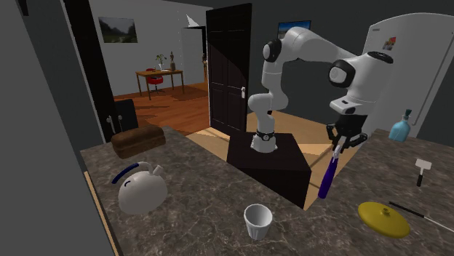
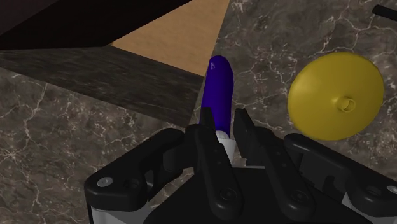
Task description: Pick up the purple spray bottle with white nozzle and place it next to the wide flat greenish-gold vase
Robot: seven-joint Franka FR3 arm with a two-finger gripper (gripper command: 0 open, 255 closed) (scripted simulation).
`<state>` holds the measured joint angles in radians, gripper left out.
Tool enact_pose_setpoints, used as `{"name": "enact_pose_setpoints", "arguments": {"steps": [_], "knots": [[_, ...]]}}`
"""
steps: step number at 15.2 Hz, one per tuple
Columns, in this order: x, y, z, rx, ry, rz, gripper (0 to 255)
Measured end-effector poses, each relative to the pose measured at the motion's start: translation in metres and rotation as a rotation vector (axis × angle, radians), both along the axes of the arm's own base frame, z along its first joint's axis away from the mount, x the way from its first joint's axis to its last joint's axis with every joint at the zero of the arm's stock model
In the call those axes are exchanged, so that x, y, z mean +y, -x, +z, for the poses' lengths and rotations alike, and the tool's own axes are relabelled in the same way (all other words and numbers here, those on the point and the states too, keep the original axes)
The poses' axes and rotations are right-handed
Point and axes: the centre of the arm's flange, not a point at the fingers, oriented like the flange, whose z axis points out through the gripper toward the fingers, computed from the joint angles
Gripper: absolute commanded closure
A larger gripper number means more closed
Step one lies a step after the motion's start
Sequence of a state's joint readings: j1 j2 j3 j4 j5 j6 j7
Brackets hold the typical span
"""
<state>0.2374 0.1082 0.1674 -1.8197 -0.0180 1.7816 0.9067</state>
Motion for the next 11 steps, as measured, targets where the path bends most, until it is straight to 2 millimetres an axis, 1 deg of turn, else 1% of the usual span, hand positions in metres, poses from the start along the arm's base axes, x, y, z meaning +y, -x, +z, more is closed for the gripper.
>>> {"name": "enact_pose_setpoints", "arguments": {"steps": [5, 11], "knots": [[0.000, 0.000, -0.026, 0.000, 0.000, 0.000, 255], [0.000, 0.000, -0.029, 0.000, 0.000, 0.000, 255]]}}
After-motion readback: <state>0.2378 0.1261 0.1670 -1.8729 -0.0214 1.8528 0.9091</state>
